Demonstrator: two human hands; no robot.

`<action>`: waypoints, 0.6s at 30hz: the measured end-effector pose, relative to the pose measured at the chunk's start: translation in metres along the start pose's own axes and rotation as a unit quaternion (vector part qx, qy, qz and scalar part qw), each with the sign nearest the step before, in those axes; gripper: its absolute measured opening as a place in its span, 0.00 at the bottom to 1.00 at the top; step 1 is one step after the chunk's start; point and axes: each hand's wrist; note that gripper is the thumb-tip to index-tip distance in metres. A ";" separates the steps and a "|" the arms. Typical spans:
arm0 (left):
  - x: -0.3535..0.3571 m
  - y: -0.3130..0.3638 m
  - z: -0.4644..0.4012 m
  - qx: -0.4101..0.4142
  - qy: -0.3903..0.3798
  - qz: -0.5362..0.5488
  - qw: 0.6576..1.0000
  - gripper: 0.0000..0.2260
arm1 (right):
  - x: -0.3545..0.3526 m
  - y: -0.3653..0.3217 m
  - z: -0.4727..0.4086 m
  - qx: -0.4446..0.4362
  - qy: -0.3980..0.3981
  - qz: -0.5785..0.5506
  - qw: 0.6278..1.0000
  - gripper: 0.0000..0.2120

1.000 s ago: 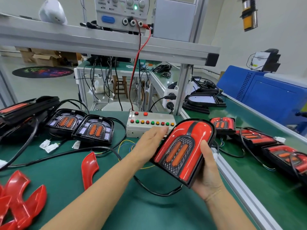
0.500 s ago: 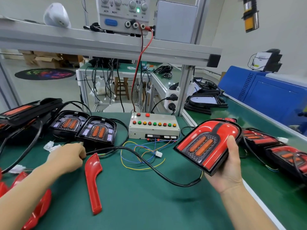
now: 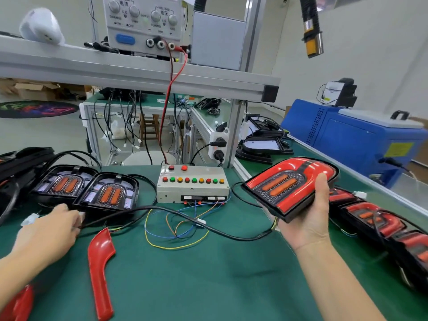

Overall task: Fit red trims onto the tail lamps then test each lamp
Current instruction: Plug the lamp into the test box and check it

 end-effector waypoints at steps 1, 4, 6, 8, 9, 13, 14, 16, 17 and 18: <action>0.007 -0.007 -0.006 0.011 0.021 0.019 1.000 0.19 | 0.003 -0.004 -0.003 -0.013 0.011 -0.002 1.000 0.32; 0.001 -0.010 -0.016 0.022 0.086 0.085 0.992 0.21 | 0.011 -0.017 -0.017 -0.036 0.046 -0.022 0.998 0.36; -0.023 0.007 -0.007 0.006 0.151 0.164 0.975 0.17 | 0.016 -0.024 -0.027 -0.049 0.067 -0.036 0.996 0.35; -0.054 0.031 0.012 0.027 0.193 0.227 0.954 0.10 | 0.021 -0.032 -0.037 -0.054 0.082 -0.046 0.994 0.32; -0.066 0.043 0.021 0.048 0.206 0.235 0.949 0.07 | 0.023 -0.035 -0.042 -0.056 0.085 -0.045 0.994 0.31; -0.102 0.072 0.043 0.104 0.232 0.253 0.933 0.14 | 0.034 -0.047 -0.060 -0.055 0.093 -0.031 0.994 0.29; -0.108 0.078 0.047 0.102 0.233 0.260 0.931 0.14 | 0.035 -0.049 -0.063 -0.053 0.095 -0.028 0.994 0.30; -0.114 0.087 0.053 0.101 0.239 0.277 0.925 0.12 | 0.036 -0.052 -0.069 -0.050 0.092 -0.020 0.994 0.30; -0.115 0.088 0.053 0.104 0.244 0.279 0.923 0.12 | 0.036 -0.053 -0.071 -0.050 0.090 -0.016 0.995 0.30; -0.115 0.089 0.054 0.105 0.250 0.274 0.923 0.12 | 0.035 -0.053 -0.072 -0.049 0.088 -0.013 0.995 0.30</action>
Point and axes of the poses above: each hand's wrist, its own z-axis away from the middle knuckle, its own x-axis out of the palm, y = z × x, and after that the axes turned 4 degrees about -x, right-handed
